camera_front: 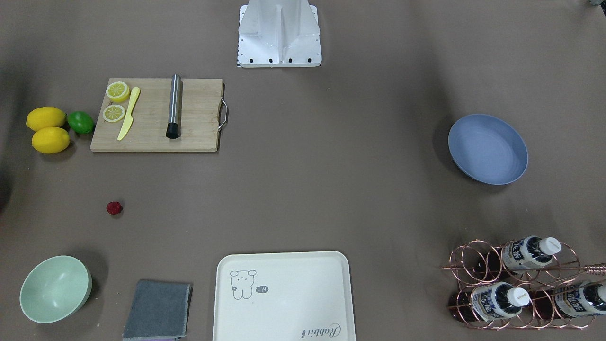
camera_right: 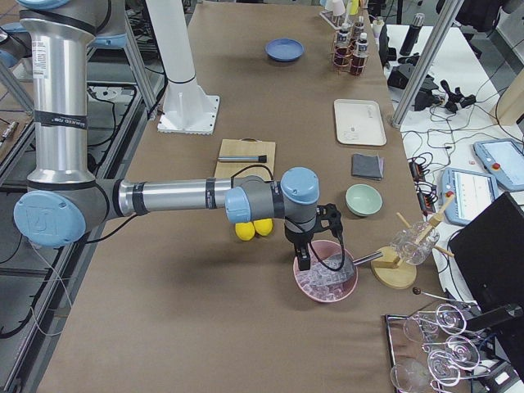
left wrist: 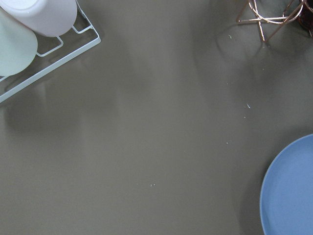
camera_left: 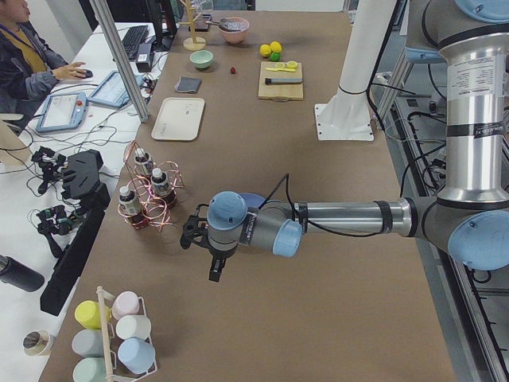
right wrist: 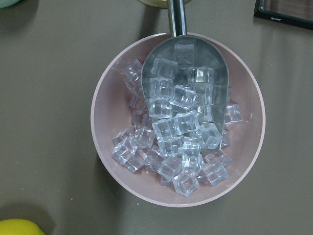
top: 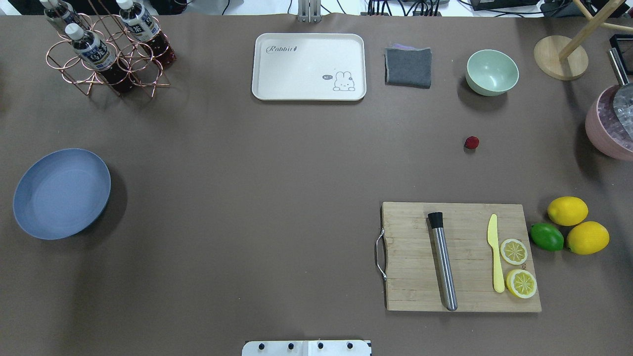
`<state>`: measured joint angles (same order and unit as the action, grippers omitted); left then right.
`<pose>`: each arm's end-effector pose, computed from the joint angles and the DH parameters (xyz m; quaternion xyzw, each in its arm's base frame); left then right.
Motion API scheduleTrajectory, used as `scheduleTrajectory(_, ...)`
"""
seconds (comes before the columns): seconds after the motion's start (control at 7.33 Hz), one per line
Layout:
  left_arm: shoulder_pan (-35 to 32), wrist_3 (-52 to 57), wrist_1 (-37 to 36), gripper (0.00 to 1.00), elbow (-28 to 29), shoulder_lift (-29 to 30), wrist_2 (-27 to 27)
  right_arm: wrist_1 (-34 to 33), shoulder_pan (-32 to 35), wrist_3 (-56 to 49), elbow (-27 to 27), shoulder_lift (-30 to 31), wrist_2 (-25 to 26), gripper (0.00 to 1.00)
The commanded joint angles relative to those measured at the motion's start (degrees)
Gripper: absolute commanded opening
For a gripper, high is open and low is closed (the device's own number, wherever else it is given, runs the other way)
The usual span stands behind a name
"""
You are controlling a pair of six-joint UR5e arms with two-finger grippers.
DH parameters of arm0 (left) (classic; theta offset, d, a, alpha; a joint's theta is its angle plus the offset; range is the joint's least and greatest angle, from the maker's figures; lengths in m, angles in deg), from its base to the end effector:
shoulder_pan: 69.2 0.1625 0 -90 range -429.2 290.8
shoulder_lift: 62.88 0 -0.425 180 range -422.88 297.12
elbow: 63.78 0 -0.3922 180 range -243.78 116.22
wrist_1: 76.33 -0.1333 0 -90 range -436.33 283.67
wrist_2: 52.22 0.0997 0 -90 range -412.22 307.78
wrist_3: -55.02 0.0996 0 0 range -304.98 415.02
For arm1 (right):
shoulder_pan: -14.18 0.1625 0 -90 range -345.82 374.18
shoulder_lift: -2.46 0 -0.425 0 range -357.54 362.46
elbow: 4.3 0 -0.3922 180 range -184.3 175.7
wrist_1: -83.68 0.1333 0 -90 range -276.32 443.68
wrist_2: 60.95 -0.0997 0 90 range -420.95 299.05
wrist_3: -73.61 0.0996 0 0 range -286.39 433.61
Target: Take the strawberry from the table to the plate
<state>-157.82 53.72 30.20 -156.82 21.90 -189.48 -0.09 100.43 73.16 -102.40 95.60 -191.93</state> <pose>-0.0489 -0.4679 0.6414 0.1051 0.4003 0.0507 0.9089 0.0365 -0.4833 0.6074 0.0813 -0.3509 -0.0683 0.9304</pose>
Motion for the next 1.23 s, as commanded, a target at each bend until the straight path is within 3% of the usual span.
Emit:
scheduleTrajectory(0.0, 0.02, 1.22, -1.41, 0.98, -0.30, 0.21, 0.42, 0.28, 0.05, 0.01, -0.34, 0.12, -0.15, 1.00)
scheduleTrajectory(1.09, 0.46, 0.78, 1.49, 0.97, 0.14, -3.30, -0.02, 1.50, -0.03, 0.01, -1.92, 1.61, -3.48, 1.00)
